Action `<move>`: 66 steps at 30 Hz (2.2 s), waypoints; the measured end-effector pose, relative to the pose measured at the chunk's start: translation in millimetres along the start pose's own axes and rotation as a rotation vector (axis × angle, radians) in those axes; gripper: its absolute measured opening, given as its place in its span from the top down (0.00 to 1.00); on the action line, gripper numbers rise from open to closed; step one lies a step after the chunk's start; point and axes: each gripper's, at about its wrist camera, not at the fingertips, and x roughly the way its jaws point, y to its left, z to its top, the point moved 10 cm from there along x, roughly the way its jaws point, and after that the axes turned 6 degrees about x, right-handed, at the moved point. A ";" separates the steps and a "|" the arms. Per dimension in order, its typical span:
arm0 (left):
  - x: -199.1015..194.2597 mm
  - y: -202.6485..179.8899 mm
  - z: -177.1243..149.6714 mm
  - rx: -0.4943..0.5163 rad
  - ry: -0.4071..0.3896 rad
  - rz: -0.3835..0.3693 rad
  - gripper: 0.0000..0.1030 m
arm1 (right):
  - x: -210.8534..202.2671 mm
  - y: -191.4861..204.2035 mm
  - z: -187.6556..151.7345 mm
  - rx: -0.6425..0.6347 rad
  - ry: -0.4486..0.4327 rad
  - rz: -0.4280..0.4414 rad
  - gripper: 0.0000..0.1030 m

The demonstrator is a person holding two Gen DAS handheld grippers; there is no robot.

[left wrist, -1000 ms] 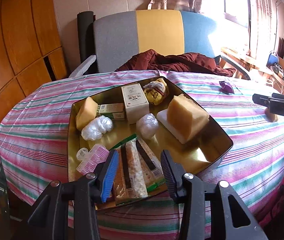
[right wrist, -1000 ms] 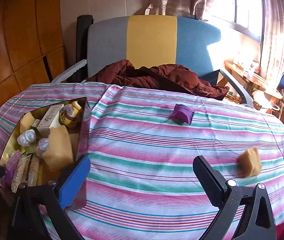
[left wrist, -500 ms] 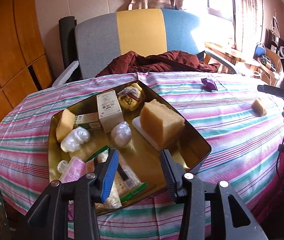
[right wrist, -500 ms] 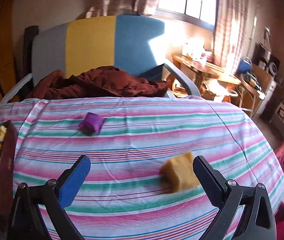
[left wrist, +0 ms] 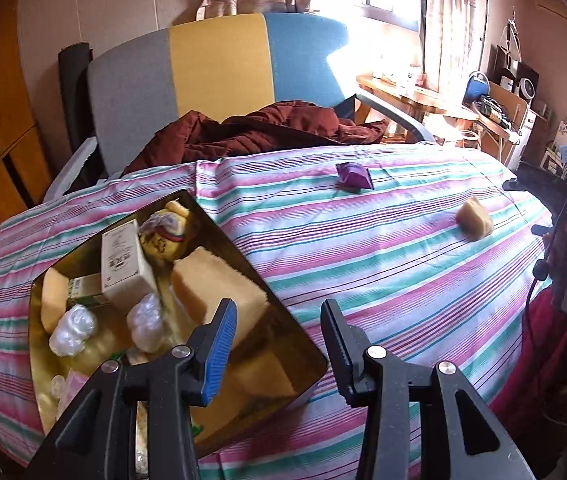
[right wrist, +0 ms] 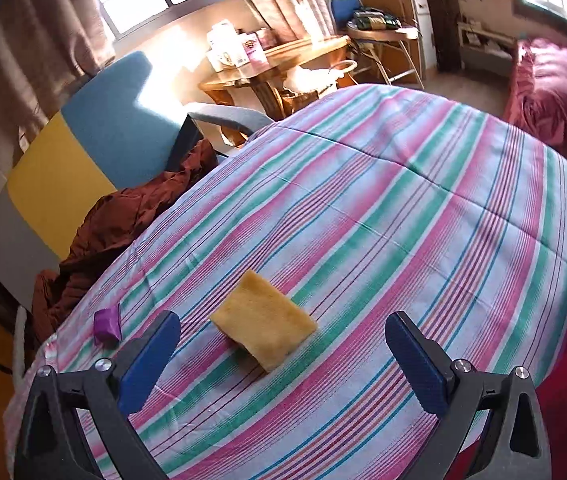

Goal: Organize objects
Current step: 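Grasp the purple snack bag with the left gripper and lift it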

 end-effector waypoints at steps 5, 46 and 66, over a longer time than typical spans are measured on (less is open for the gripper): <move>20.3 -28.6 28.0 0.019 0.009 -0.066 0.57 | 5.8 -1.9 -7.9 0.041 0.058 0.034 0.00; 302.6 -94.7 164.1 -0.437 0.402 -0.191 0.56 | 19.5 49.9 -49.2 -0.061 0.270 0.242 0.00; 212.2 -121.3 70.7 0.062 0.287 -0.145 0.67 | 32.0 24.3 -37.4 -0.036 0.231 0.111 0.00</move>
